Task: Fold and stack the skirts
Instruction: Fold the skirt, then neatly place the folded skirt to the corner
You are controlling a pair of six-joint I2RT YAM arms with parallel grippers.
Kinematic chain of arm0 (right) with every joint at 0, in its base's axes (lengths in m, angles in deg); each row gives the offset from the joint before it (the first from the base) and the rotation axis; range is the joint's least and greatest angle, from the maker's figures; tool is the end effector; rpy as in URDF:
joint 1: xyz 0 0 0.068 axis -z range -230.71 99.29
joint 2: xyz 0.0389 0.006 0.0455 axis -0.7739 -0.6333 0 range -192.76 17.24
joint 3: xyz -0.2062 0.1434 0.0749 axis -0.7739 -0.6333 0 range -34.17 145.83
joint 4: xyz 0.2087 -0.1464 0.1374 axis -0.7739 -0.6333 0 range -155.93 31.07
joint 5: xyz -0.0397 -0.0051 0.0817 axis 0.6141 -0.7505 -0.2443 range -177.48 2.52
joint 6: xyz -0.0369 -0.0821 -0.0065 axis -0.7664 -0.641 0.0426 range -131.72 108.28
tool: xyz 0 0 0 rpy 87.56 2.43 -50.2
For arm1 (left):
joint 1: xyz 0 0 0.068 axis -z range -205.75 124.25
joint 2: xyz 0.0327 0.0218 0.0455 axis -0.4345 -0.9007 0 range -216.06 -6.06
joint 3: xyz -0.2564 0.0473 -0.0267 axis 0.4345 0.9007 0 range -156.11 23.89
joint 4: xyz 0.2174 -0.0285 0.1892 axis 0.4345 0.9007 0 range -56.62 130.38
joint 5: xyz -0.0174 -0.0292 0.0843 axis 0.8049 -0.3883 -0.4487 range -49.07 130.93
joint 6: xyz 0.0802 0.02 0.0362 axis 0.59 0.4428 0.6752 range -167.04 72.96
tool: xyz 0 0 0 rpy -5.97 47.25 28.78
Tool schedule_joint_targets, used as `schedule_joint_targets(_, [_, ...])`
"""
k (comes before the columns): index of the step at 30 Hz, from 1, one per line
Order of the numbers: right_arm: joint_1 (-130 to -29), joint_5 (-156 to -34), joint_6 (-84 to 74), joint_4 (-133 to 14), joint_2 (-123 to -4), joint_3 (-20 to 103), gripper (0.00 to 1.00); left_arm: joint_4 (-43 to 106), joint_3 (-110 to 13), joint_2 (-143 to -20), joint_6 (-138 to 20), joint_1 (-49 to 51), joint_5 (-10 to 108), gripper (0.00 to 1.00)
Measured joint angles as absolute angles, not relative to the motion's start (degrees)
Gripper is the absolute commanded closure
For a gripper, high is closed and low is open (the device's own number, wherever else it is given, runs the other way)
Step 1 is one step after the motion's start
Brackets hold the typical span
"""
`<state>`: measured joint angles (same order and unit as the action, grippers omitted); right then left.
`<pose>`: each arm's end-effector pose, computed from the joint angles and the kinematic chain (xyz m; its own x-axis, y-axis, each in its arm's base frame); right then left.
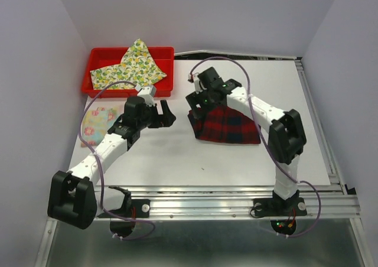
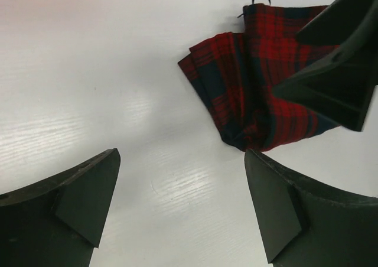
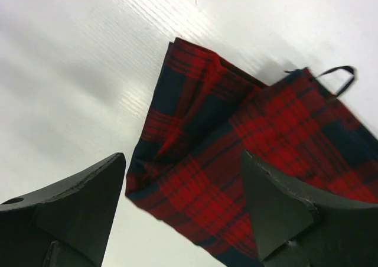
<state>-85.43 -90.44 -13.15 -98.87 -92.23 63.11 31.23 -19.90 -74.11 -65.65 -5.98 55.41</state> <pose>0.3925 0.2770 0.2305 -0.6337 -0.4696 -0.6147 -0.6109 0.7913 0.0253 0.3146 -0.1345 0.2326 -0.5097 -0.1451 -0.8480 0.4041 0.8298 -0.3848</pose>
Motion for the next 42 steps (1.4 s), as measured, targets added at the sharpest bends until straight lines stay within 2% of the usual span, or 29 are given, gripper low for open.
schedule_joint_targets(5, [-89.1, -86.6, -10.3, -102.2, -102.8, 68.7, 0.16, 29.3, -17.7, -74.1, -69.5, -6.9, 54.0, 0.02])
schedule_joint_targets(10, [-90.8, -84.5, -9.1, -103.5, -107.6, 70.9, 0.2, 27.1, -14.4, -75.0, -73.2, -7.5, 54.3, 0.02])
schedule_joint_targets(14, [-91.3, -83.1, -8.5, -103.5, -110.7, 72.0, 0.37, 25.5, -13.5, -77.9, -76.3, -7.5, 56.1, 0.02])
schedule_joint_targets(15, [-91.3, -82.7, -8.2, -103.6, -111.7, 72.3, 0.47, 24.9, -13.3, -79.2, -77.1, -7.5, 56.7, 0.01])
schedule_joint_targets(17, [-91.3, -82.4, -7.9, -103.5, -112.7, 72.9, 0.6, 24.1, -12.9, -81.2, -78.2, -7.4, 57.7, 0.01])
schedule_joint_targets(18, [-91.3, -81.9, -7.5, -103.9, -113.2, 73.7, 0.74, 23.4, -12.9, -82.6, -78.9, -7.3, 58.5, 0.01])
schedule_joint_targets(19, [-91.3, -81.9, -7.5, -104.2, -113.5, 74.2, 0.8, 22.9, -12.9, -83.7, -79.2, -6.9, 59.0, 0.01])
schedule_joint_targets(20, [-91.3, -81.8, -7.2, -104.7, -114.2, 75.4, 0.95, 22.0, -12.9, -85.3, -79.9, -6.3, 60.1, 0.02])
schedule_joint_targets(21, [-91.1, -81.9, -6.9, -105.0, -114.6, 76.2, 0.99, 21.4, -12.9, -86.6, -80.2, -5.7, 60.8, 0.02])
schedule_joint_targets(34, [-89.2, -93.9, -3.2, -106.0, -115.4, 82.4, 0.99, 8.6, -12.9, -96.5, -85.9, 1.3, 70.3, 0.02])
schedule_joint_targets(42, [-88.9, -98.4, -0.9, -106.1, -115.4, 82.4, 0.99, 1.8, -12.3, -97.3, -90.0, 1.9, 69.2, 0.02])
